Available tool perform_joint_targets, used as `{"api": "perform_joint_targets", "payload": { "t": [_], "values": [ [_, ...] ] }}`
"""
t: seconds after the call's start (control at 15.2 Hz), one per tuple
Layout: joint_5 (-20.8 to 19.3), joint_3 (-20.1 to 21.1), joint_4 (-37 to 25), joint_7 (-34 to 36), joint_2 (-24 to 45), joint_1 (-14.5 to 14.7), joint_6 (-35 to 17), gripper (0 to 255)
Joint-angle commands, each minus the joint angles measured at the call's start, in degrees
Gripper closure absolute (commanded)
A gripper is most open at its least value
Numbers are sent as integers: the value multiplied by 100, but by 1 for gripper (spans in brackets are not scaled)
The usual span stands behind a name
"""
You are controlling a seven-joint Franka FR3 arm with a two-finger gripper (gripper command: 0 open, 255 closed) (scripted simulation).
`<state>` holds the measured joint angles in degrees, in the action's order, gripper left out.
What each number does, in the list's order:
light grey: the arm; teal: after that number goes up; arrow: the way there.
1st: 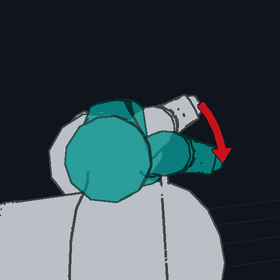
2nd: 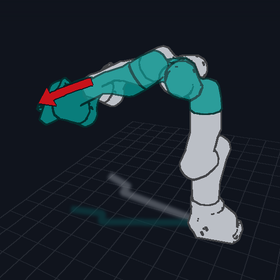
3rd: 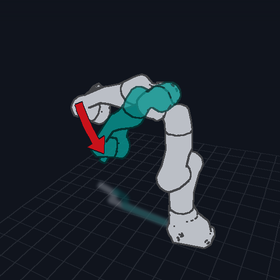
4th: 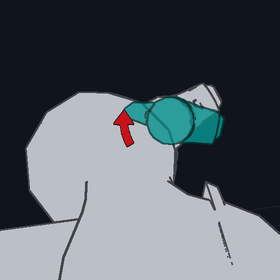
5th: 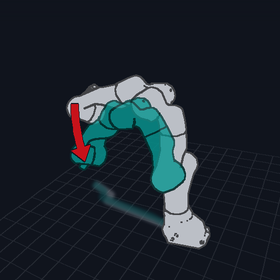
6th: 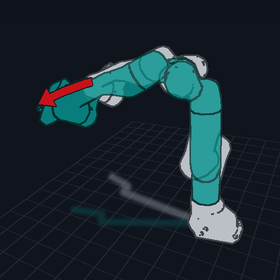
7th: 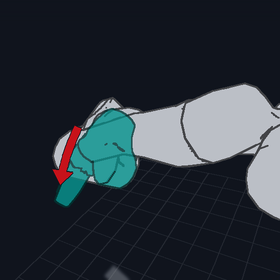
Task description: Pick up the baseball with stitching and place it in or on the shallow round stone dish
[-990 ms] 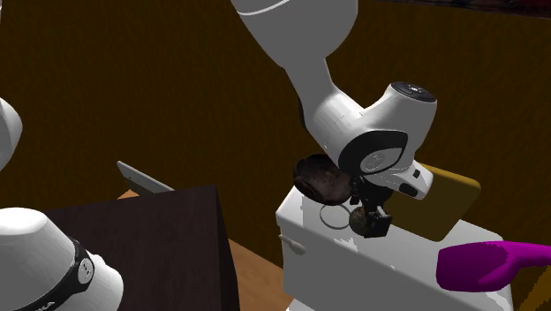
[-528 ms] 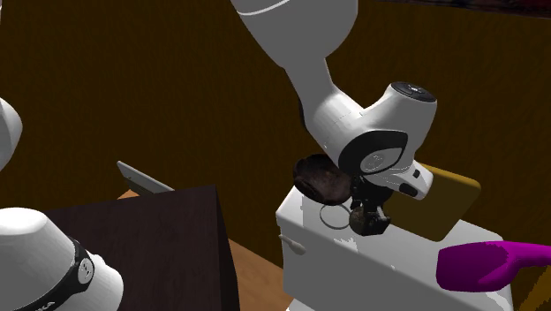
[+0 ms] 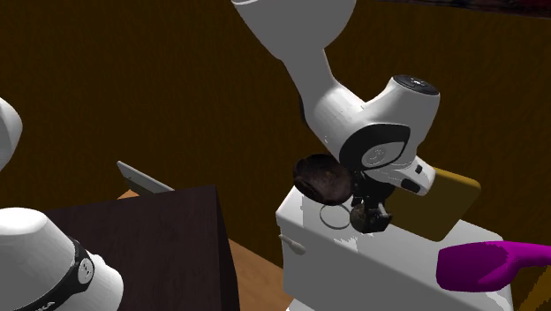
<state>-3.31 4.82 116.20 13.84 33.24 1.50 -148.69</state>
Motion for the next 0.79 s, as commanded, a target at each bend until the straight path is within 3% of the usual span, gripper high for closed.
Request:
{"api": "perform_joint_targets", "payload": {
  "t": [0.0, 0.73],
  "values": [
    [13, 13, 20, -6, -120, -8, 98, 255],
    [98, 79, 96, -54, -816, -58, 717, 255]
  ]
}}
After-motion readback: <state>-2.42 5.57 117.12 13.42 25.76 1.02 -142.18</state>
